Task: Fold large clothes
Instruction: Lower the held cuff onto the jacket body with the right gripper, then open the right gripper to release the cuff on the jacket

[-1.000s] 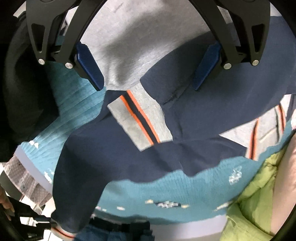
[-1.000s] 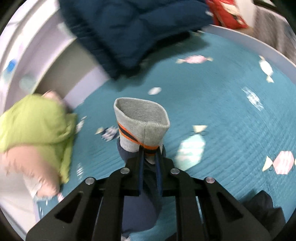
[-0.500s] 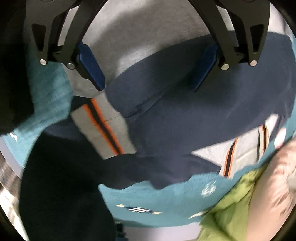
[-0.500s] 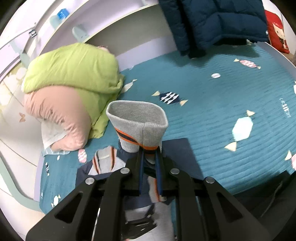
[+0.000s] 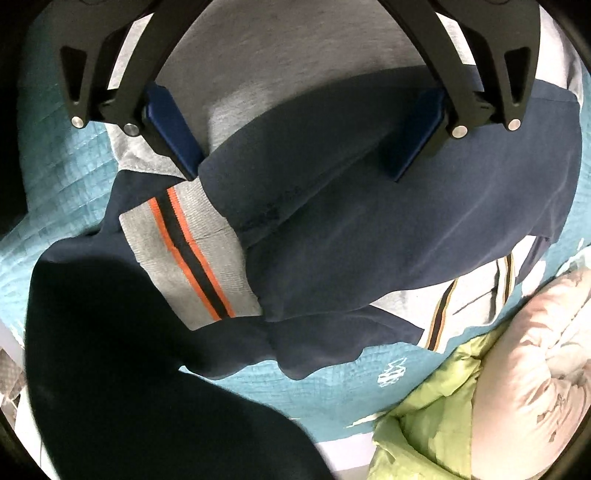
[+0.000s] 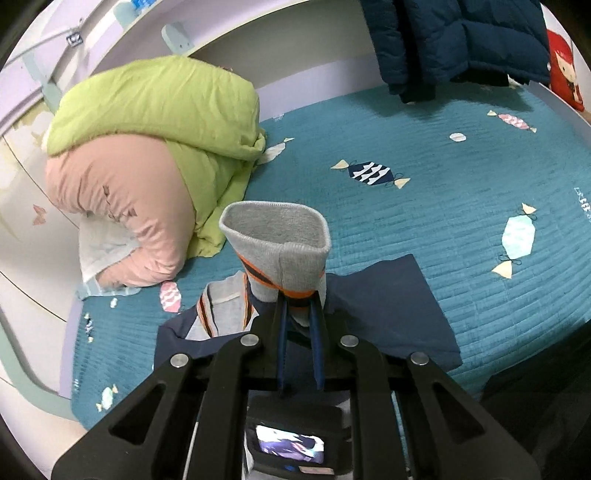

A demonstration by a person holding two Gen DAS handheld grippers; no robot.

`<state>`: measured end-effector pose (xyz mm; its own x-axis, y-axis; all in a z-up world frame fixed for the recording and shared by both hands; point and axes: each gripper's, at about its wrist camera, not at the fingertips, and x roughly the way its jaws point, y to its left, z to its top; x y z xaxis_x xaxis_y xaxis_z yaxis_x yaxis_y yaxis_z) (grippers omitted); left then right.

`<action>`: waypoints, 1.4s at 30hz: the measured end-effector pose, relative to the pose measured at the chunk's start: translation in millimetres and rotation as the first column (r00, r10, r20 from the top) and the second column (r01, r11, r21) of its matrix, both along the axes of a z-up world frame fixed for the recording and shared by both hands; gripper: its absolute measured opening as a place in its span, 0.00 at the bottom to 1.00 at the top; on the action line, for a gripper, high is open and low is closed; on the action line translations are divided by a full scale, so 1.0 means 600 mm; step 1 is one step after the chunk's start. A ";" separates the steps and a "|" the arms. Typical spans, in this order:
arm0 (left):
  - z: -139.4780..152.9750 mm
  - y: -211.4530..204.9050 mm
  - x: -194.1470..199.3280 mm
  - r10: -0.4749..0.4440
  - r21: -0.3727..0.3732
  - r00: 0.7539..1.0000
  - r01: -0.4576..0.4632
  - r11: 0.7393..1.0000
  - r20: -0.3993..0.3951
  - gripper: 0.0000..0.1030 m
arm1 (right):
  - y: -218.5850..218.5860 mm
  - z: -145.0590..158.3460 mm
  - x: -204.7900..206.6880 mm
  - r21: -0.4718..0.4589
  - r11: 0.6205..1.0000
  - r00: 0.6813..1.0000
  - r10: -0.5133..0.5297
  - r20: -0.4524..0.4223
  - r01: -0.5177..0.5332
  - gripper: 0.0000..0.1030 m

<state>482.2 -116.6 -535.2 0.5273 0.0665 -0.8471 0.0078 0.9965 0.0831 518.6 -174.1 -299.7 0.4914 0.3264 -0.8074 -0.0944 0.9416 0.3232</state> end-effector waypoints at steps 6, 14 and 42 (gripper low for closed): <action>-0.001 -0.004 -0.001 0.000 0.020 1.000 0.000 1.000 0.008 0.96 | 0.077 -0.034 -0.006 -0.079 0.997 1.000 0.009 -0.005 -0.010 0.10; -0.002 -0.002 0.003 0.001 0.021 1.000 -0.001 1.000 0.011 0.97 | 0.159 -0.053 -0.016 -0.074 0.996 0.999 0.048 -0.015 -0.049 0.10; 0.007 0.002 -0.007 0.000 -0.006 0.999 0.000 1.000 0.047 0.97 | 0.569 -0.195 -0.151 -0.210 0.853 0.878 0.463 -0.119 -0.478 0.04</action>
